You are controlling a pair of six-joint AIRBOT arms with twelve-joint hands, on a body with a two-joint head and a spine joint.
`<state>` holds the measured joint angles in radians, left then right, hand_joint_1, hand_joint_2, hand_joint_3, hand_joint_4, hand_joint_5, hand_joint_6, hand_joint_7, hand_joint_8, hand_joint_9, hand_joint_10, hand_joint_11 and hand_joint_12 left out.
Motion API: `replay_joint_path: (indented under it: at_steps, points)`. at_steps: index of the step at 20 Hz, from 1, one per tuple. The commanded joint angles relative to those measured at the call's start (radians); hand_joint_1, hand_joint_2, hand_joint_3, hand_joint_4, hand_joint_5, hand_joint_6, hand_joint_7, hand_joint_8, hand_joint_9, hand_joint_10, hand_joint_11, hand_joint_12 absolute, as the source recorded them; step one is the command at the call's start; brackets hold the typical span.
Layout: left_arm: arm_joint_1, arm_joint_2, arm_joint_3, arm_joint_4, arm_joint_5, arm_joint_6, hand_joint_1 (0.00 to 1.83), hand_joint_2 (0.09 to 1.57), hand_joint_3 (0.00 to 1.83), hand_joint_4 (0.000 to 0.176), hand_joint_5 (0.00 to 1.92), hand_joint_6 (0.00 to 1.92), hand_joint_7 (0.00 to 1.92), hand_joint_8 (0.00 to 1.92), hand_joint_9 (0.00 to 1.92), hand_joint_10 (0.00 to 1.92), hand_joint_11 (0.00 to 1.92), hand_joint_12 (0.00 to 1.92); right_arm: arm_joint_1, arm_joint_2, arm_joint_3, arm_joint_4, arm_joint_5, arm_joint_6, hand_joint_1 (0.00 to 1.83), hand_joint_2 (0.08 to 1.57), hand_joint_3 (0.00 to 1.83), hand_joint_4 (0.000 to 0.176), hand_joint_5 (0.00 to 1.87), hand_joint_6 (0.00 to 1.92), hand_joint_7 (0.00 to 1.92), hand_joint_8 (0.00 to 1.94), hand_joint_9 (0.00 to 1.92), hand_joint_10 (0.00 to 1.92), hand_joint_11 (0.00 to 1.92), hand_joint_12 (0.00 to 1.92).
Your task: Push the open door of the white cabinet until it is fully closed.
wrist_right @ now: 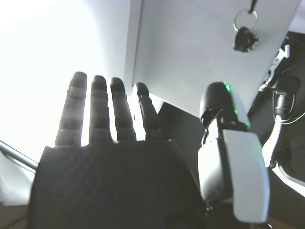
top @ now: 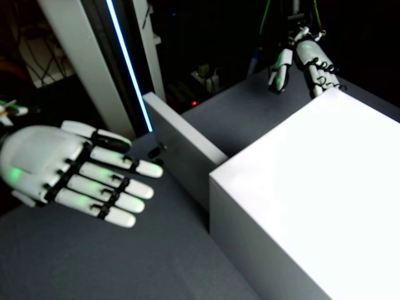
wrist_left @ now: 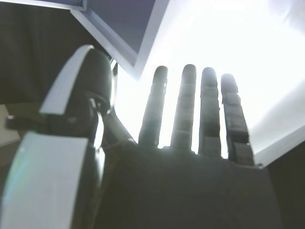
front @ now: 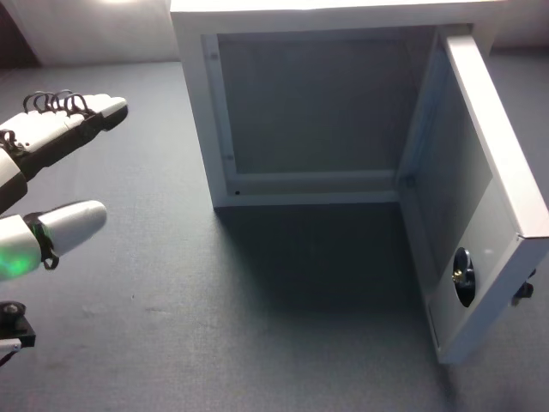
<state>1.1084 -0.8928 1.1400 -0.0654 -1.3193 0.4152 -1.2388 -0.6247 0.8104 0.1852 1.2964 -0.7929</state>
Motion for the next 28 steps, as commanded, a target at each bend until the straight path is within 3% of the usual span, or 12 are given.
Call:
replay_joint_path:
  at_steps: [1,5,8,10,12,13,16,20,21,23,25,28]
  points:
    - [-0.002,0.009,-0.001,-0.017,-0.138,-0.005,0.05,1.48,0.02,0.000,0.00,0.00,0.00,0.00,0.00,0.00,0.00,0.00,0.008,0.004,0.003,0.019,0.125,0.000,0.27,1.34,0.01,0.014,0.03,0.02,0.00,0.00,0.00,0.00,0.00,0.06]
    - [-0.002,0.007,0.003,-0.015,-0.132,-0.006,0.00,1.48,0.01,0.000,0.00,0.00,0.00,0.00,0.00,0.00,0.00,0.00,0.008,0.005,0.002,0.008,0.128,0.001,0.31,1.34,0.00,0.000,0.04,0.01,0.00,0.00,0.00,0.00,0.02,0.03]
    - [-0.002,0.007,0.004,-0.017,-0.135,-0.006,0.00,1.48,0.01,0.000,0.00,0.00,0.00,0.00,0.00,0.00,0.00,0.00,0.008,0.009,-0.003,-0.025,0.134,0.014,0.31,1.36,0.00,0.000,0.06,0.00,0.00,0.00,0.01,0.00,0.00,0.19]
    - [-0.002,0.007,0.005,-0.019,-0.136,-0.006,0.00,1.48,0.01,0.000,0.00,0.00,0.00,0.00,0.00,0.00,0.00,0.00,0.007,0.015,-0.005,-0.047,0.131,0.025,0.31,1.34,0.00,0.000,0.11,0.01,0.04,0.00,0.05,0.01,0.00,0.35]
    - [-0.002,0.006,0.004,-0.022,-0.142,-0.006,0.00,1.49,0.01,0.000,0.00,0.00,0.00,0.00,0.00,0.00,0.00,0.00,0.007,0.026,-0.014,-0.079,0.131,0.032,0.30,1.29,0.00,0.000,0.18,0.02,0.11,0.01,0.12,0.03,0.00,0.74]
    - [-0.002,0.005,0.004,-0.022,-0.143,-0.006,0.02,1.49,0.01,0.000,0.00,0.00,0.00,0.00,0.00,0.00,0.00,0.00,0.007,0.028,-0.015,-0.097,0.131,0.039,0.25,1.28,0.00,0.000,0.20,0.02,0.13,0.01,0.14,0.04,0.00,0.82]
    - [-0.002,0.004,0.004,-0.027,-0.143,-0.006,0.00,1.49,0.01,0.000,0.00,0.00,0.00,0.00,0.00,0.00,0.00,0.00,0.019,0.027,-0.016,-0.152,0.123,0.062,0.17,1.30,0.00,0.000,0.19,0.00,0.14,0.00,0.15,0.02,0.00,0.64]
    - [-0.002,0.004,0.004,-0.034,-0.144,-0.006,0.00,1.48,0.00,0.000,0.00,0.00,0.00,0.00,0.00,0.00,0.00,0.00,0.033,0.022,-0.015,-0.193,0.095,0.083,0.21,1.32,0.00,0.000,0.23,0.01,0.18,0.01,0.20,0.03,0.00,0.75]
    - [-0.002,0.004,0.004,-0.035,-0.144,-0.006,0.21,1.39,0.00,0.000,0.07,0.01,0.00,0.00,0.00,0.00,0.00,0.50,0.039,0.020,-0.013,-0.205,0.085,0.090,0.21,1.30,0.00,0.000,0.21,0.00,0.18,0.00,0.21,0.02,0.00,0.73]
    - [-0.002,0.004,0.004,-0.035,-0.144,-0.006,0.27,1.35,0.00,0.004,0.10,0.00,0.00,0.00,0.00,0.00,0.00,0.12,0.057,0.011,-0.009,-0.226,0.067,0.099,0.19,1.30,0.00,0.000,0.21,0.00,0.17,0.00,0.21,0.02,0.00,0.69]
    - [-0.002,0.004,0.004,-0.037,-0.145,-0.006,0.26,1.35,0.00,0.009,0.09,0.00,0.00,0.00,0.00,0.00,0.00,0.07,0.088,-0.006,-0.001,-0.256,0.040,0.114,0.10,1.31,0.00,0.000,0.21,0.00,0.17,0.00,0.21,0.01,0.00,0.76]
    - [-0.002,0.005,0.004,-0.037,-0.146,-0.006,0.21,1.35,0.00,0.000,0.10,0.00,0.01,0.00,0.00,0.00,0.00,0.01,0.135,-0.040,0.017,-0.298,0.001,0.136,0.09,1.32,0.00,0.000,0.18,0.00,0.16,0.00,0.20,0.00,0.00,0.57]
